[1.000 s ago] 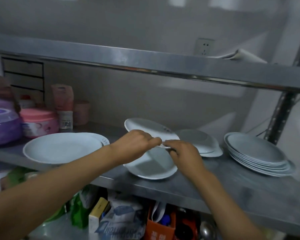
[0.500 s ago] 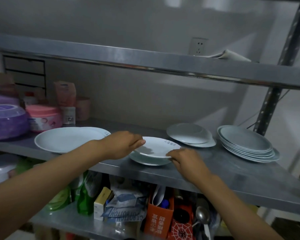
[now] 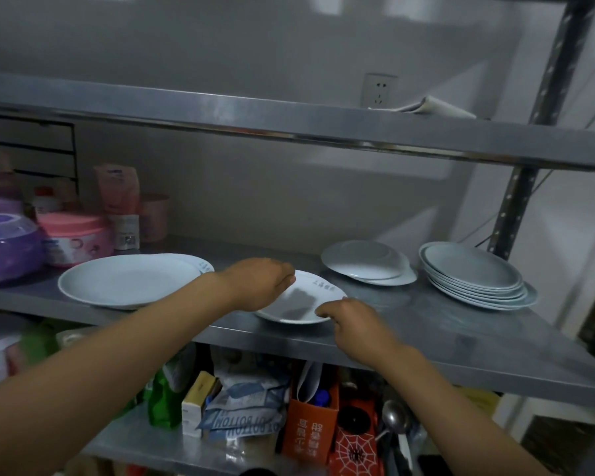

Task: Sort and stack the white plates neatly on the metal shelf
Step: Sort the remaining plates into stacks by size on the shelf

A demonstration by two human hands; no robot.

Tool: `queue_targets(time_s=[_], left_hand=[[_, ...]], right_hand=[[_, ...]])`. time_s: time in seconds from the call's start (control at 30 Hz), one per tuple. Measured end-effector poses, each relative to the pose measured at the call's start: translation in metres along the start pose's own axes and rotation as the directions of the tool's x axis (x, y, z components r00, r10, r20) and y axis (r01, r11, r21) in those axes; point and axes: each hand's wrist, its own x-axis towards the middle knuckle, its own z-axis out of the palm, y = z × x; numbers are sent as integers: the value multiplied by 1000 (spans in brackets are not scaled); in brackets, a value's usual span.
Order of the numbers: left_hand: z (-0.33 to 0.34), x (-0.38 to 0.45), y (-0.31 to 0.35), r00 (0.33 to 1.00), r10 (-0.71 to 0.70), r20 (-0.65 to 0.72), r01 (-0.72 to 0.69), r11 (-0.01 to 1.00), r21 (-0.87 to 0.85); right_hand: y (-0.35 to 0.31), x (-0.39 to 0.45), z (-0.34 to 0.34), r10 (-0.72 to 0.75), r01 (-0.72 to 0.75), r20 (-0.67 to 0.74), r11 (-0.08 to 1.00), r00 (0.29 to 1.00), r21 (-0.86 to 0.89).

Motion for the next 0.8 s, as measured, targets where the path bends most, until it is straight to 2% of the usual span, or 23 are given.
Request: queue_targets(time_s=[0.17,0.33,0.5,0.63,0.8], left_hand=[[3,18,14,1000,22,-10,-22,1000,3],[10,50,31,998,57,-40,-58,998,-20],[31,89,42,997,80,-12,-79,997,16],[38,114,52,997,61,-57,-60,998,21],[41,140,59,996,79,-48,-73,991,117]], right_hand=[[10,1,-11,32,-28,-110,999,993,37],[44,3,-17,172,-152,-287,984,942,93],[83,9,-11,292,-269,-348,957,891,114],[102,18,-7,315,-269,-401,949,861,166],[116,21,0,380,-321,-469,925,797,205]])
